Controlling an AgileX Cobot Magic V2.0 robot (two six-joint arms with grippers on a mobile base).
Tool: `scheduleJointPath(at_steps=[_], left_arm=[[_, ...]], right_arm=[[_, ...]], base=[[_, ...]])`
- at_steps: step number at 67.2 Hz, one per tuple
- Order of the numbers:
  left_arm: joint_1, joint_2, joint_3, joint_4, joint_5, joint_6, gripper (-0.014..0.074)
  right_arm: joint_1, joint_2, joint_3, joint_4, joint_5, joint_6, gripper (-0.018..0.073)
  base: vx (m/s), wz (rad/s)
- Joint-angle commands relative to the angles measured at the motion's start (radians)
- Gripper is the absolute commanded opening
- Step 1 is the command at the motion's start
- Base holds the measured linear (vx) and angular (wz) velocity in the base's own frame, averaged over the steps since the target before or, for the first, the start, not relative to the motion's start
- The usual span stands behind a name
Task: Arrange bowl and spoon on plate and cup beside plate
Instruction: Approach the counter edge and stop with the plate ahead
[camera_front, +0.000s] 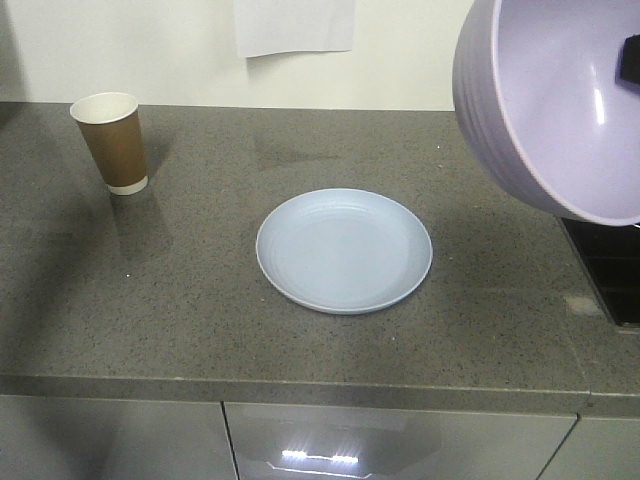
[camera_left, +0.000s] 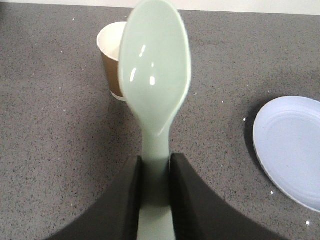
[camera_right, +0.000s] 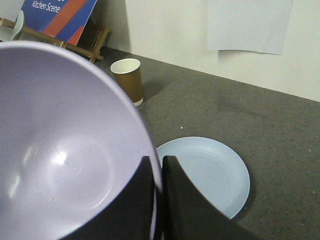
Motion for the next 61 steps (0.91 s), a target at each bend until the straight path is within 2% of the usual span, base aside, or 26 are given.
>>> scheduleJointPath(at_steps=[1,61], left_arm=[[-0.002,-0.027,-0.026,-0.028,-0.052,0.000,-0.0006],[-0.002,-0.027,-0.026,-0.028,-0.052,0.000,-0.0006]], right_arm=[[-0.003,-0.008,-0.032,0.060,-0.039,-0.005,-0.0006],[-0.003,-0.008,-0.032,0.060,-0.039,-0.005,-0.0006]], base=[[0.07,-0.02],[0.05,-0.01]])
